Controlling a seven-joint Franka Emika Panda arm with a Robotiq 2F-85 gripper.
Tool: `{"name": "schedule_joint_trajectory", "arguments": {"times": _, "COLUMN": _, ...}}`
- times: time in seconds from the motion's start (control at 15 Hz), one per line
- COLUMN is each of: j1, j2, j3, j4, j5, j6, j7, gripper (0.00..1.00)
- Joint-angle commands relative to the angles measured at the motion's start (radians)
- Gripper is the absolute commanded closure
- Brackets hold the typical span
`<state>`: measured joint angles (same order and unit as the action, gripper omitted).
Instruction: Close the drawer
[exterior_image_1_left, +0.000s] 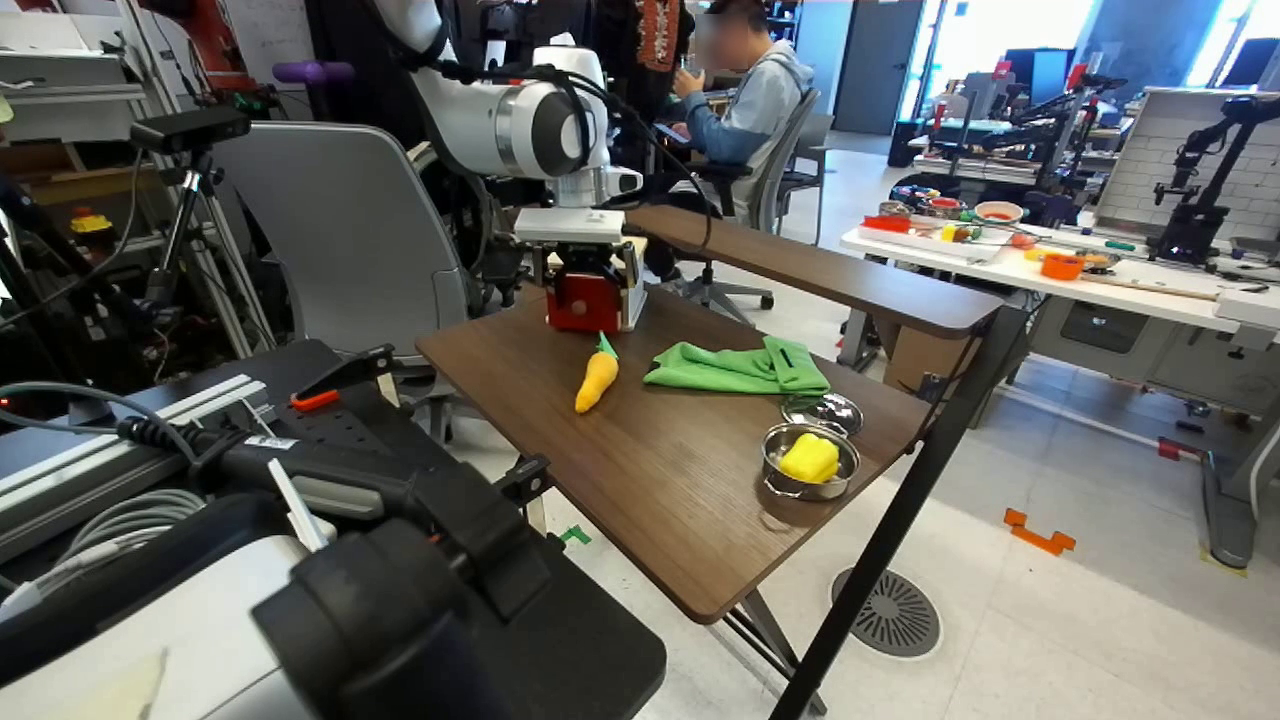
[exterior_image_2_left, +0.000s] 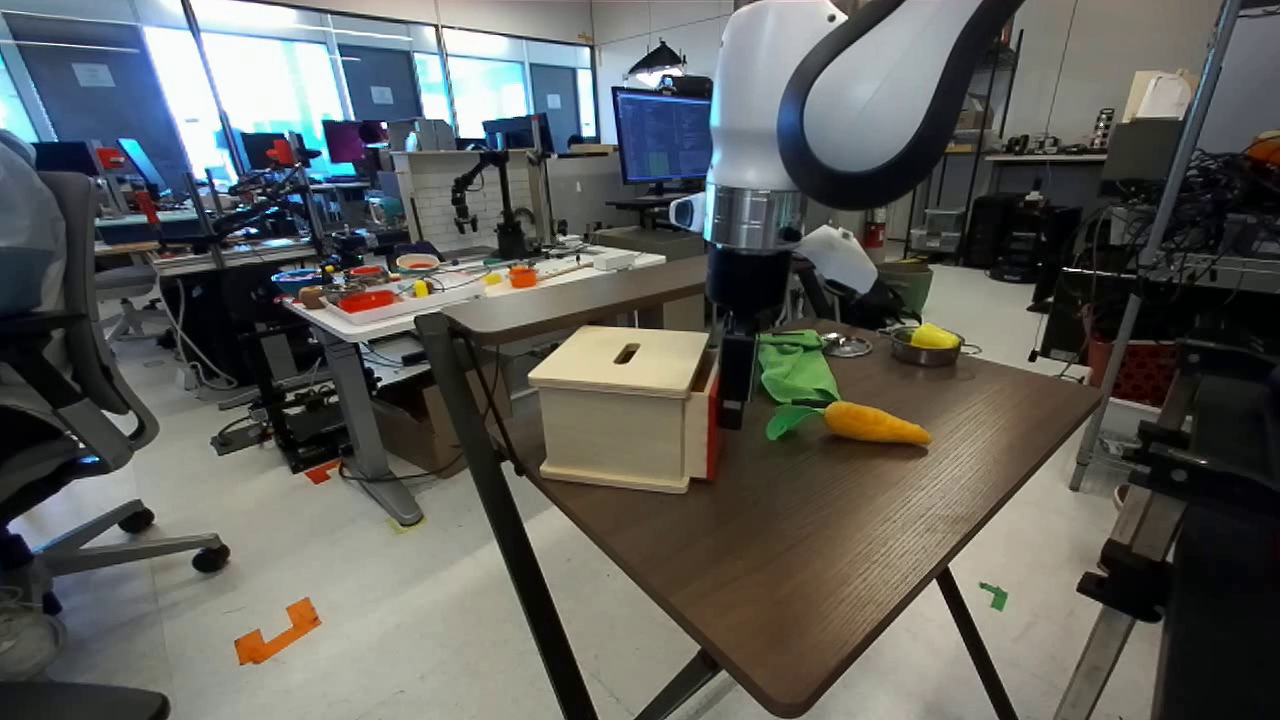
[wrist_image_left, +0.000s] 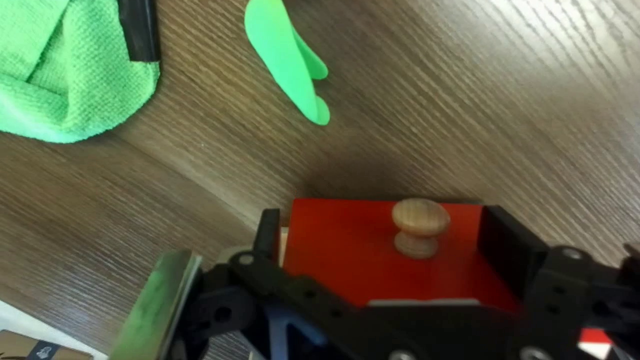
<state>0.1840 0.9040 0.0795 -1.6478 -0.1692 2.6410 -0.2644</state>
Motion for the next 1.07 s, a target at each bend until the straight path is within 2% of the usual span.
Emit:
{"name": "schedule_joint_trajectory", "arguments": {"times": 0.0, "j1": 0.015, "j2": 0.039, "j3": -0.013, "j4": 0.084, "j5": -0.024, "j6": -0.05, "j7": 0.031, "gripper": 0.0}}
{"name": "schedule_joint_trajectory", "arguments": {"times": 0.53, "j1": 0.013, "j2": 0.082, "j3": -0.02, "j4": 0.172, "j5": -0.016, "j6": -0.069, "j7": 0.056, "gripper": 0.0}}
{"name": "schedule_joint_trajectory", "arguments": {"times": 1.0, "j1": 0.007, "j2": 0.059, "j3": -0.018, "j4": 0.136, "j5": -0.013, "j6": -0.062, "j7": 0.064, "gripper": 0.0}}
